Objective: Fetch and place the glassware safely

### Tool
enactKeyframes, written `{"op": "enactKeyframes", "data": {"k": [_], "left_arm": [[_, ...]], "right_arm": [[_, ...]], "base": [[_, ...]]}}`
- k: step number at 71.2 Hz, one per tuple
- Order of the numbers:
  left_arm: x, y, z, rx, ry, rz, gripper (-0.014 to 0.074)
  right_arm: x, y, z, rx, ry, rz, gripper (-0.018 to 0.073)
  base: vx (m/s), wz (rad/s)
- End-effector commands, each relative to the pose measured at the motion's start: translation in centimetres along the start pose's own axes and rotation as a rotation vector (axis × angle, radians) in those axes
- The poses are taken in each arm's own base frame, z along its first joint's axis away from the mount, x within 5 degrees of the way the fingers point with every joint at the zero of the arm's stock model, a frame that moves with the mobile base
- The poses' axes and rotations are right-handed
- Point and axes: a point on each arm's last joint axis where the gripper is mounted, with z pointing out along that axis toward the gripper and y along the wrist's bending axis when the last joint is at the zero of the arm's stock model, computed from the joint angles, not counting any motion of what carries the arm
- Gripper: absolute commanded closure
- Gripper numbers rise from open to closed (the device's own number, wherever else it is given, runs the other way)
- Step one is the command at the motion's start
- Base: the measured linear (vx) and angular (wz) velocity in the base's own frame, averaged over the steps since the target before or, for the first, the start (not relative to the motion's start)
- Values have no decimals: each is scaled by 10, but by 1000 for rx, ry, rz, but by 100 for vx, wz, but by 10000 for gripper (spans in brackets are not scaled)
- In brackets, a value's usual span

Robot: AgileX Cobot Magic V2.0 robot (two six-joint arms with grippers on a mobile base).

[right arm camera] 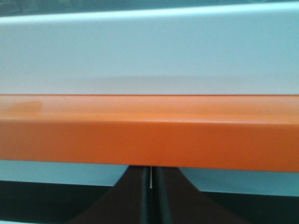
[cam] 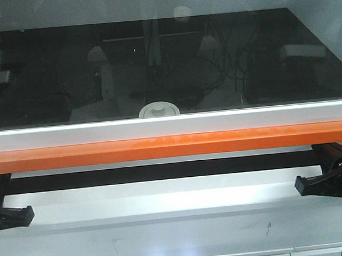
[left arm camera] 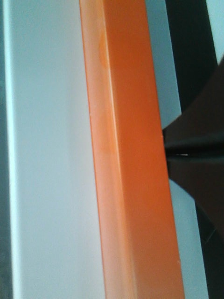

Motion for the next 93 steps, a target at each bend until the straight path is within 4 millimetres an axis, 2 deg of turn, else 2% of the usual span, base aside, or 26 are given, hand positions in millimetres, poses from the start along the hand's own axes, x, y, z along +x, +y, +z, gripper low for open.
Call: {"op": "enactKeyframes", "data": {"k": [1, 30, 49, 61, 93], "left_arm": [[-23, -1, 4, 7, -184, -7, 603], [-26, -1, 5, 11, -220, -6, 603], [-30, -1, 2, 13, -249, -6, 603], [-33, -2, 1, 15, -277, -5, 603], [-50, -2, 11, 10, -295, 23, 603]], "right_arm": [[-27, 2, 2, -16, -207, -10, 560], [-31, 2, 1, -16, -258, -68, 560], [-44, 3, -10, -9, -323, -81, 560], [-44, 2, -10, -8, -320, -81, 560], [-66, 1, 7, 10, -339, -44, 560]], "base": [[0, 0], [0, 0], [0, 0], [0, 0], [0, 0]]}}
